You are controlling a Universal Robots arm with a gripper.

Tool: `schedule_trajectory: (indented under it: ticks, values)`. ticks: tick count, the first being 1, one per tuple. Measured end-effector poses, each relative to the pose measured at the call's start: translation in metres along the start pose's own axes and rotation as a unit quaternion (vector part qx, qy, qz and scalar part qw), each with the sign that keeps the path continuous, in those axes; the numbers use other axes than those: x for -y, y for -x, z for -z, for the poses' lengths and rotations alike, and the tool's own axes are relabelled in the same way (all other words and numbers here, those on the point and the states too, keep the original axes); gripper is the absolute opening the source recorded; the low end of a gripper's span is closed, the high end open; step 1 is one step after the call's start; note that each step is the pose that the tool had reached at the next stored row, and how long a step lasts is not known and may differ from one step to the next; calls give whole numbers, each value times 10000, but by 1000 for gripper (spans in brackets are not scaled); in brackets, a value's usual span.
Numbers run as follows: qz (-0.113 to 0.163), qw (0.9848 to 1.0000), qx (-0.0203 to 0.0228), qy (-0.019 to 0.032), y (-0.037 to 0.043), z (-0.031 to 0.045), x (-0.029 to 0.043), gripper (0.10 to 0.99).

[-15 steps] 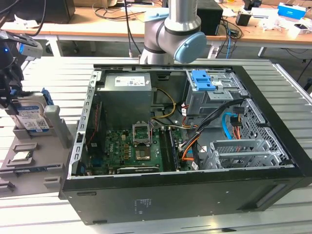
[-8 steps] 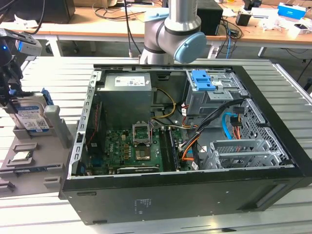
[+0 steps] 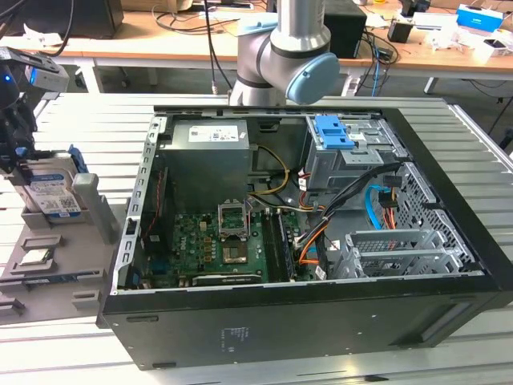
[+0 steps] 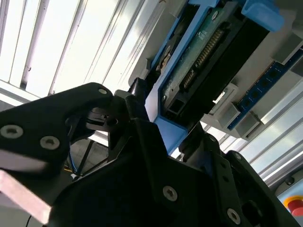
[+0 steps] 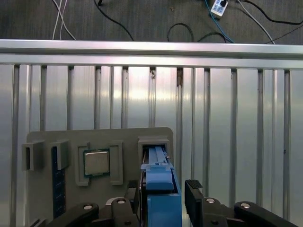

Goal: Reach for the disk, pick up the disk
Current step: 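Pick up the disk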

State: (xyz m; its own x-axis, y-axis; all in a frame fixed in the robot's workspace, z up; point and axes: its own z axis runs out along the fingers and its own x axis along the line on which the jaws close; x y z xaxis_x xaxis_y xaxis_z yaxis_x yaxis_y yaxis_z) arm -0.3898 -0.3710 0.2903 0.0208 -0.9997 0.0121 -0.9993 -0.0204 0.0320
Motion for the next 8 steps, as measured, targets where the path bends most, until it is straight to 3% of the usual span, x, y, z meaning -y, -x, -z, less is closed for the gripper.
schedule_trajectory:
  ticks: [3,8]
  values:
    - [0,10000,0,0,0,1,0,369]
    - [0,10000,0,0,0,2,0,369]
